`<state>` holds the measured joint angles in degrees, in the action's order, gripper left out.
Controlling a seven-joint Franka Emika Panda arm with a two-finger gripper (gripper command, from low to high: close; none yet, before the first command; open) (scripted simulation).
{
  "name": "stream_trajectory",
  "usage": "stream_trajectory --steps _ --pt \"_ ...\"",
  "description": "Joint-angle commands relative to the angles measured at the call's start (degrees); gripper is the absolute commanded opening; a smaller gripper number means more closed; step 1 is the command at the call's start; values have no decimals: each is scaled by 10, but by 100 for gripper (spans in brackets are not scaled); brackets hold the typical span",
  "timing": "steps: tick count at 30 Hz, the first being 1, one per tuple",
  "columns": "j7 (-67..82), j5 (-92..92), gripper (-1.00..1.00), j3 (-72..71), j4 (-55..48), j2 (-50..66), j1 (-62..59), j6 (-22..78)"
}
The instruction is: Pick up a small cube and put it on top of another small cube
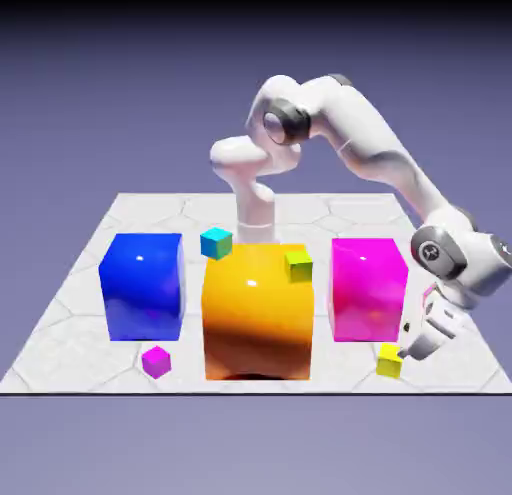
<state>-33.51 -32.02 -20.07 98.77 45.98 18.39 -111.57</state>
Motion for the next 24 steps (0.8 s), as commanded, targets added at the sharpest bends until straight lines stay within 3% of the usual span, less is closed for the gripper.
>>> stream_trajectory --steps 1,2,6,24 --pt "0 0 0 0 0 0 0 0" --pt "0 0 -100 0 0 0 0 0" --pt "20 27 -100 -19 -40 -38 7 75" --pt "-112 317 -100 111 67 -248 -365 35"
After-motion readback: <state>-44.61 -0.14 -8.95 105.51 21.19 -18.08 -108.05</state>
